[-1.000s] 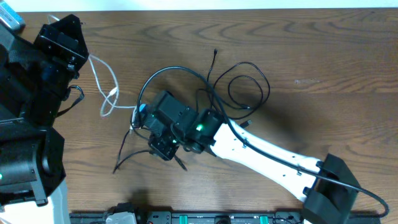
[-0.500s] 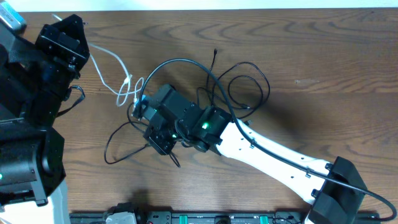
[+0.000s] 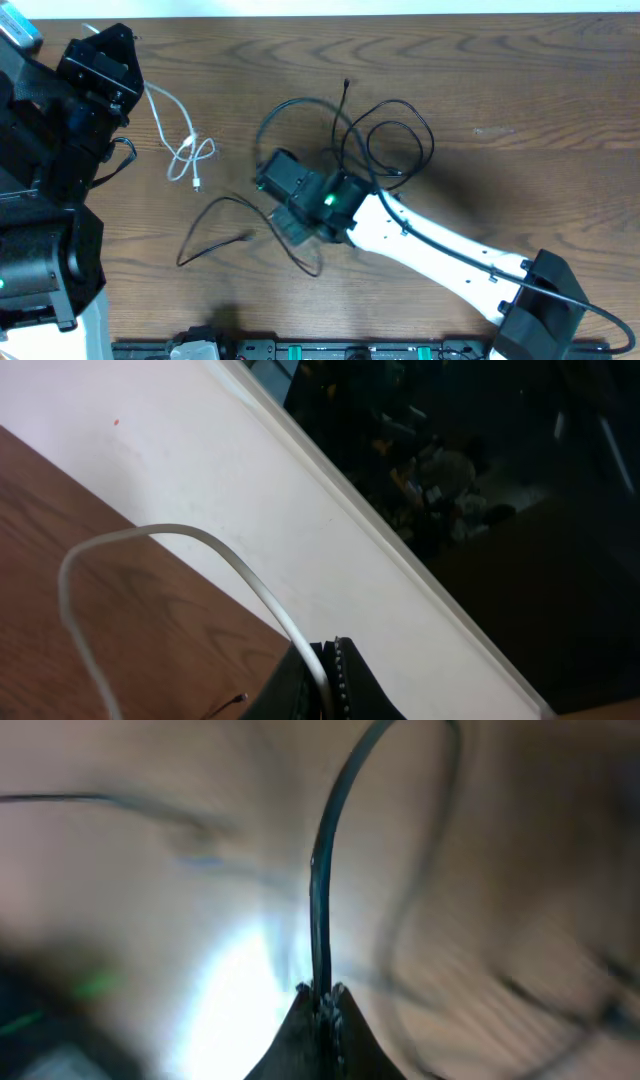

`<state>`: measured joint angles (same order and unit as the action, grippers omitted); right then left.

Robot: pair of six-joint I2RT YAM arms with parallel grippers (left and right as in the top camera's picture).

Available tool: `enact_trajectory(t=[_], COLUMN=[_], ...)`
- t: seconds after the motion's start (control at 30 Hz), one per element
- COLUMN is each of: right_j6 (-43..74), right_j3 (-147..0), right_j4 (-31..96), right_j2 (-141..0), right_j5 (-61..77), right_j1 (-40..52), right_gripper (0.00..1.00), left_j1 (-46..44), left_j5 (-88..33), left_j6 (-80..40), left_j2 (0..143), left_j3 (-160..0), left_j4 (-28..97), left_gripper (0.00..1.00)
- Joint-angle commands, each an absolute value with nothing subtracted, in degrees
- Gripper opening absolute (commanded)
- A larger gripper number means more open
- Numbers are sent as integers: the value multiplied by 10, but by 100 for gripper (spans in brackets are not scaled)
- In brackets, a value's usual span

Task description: Untangle cables

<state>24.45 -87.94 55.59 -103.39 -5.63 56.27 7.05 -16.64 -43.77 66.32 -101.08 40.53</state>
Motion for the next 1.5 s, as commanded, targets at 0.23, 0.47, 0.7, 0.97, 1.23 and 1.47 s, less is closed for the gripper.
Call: enact_trajectory(t=[0.23, 0.47, 0.7, 0.97, 1.23, 1.47], right_j6=[400, 317, 286, 271, 271, 271], right_j3=[-884, -884, -884, -884, -884, -883], right_j4=[689, 684, 692, 695, 681, 680], right_j2=[-947, -899, -900, -900, -900, -900], right_j5=[-308, -104, -28, -28, -28, -28], right_j1=[409, 299, 279, 292, 294, 293], right_gripper=[20, 87, 99, 99, 99, 99], left_j1=[73, 72, 41, 38, 24, 10], left_j5=[-174, -176, -176, -197, -384, -380], left_j6=[-405, -362, -291, -255, -276, -378], left_j2=[664, 703, 760, 779, 778, 807], left_j3=[-1019, -1019, -1019, -1019, -1019, -1020], left_j4=[425, 475, 501, 563, 410, 239], left_gripper=[8, 7, 8, 8, 8, 7])
